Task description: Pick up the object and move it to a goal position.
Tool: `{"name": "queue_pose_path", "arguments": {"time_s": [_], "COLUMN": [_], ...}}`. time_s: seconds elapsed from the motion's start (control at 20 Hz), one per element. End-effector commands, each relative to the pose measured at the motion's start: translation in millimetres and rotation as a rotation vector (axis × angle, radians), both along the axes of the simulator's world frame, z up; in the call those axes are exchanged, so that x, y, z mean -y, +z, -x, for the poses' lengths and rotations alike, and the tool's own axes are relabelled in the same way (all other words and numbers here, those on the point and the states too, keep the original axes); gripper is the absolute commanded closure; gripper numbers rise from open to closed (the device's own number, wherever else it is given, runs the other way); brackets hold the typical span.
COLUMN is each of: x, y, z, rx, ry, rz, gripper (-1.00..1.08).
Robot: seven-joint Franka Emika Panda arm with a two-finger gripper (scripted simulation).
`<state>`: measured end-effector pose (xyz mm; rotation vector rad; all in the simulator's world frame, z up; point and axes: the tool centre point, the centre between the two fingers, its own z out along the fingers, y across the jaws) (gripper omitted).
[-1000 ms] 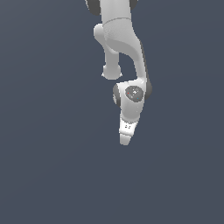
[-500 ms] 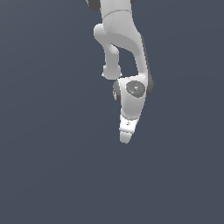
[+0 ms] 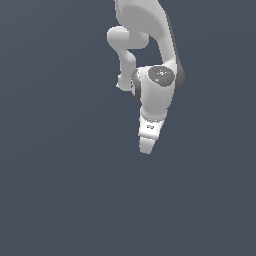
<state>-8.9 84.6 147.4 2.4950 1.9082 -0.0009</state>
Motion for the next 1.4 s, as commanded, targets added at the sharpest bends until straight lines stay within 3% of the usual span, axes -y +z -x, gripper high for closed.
{"name": "queue_pose_path", "arguments": {"time_s": [0.0, 0.85, 1.35], "x": [-1.1, -6.4, -7.3], "y": [29.1, 222.1, 285.7], "z": [0.7, -0.1, -3.8], "rx": [0.0, 0.0, 0.0], "ry": [0.001, 0.002, -0.001], "rz": [-0.001, -0.002, -0.001], "gripper": [1.08, 1.08, 1.08]}}
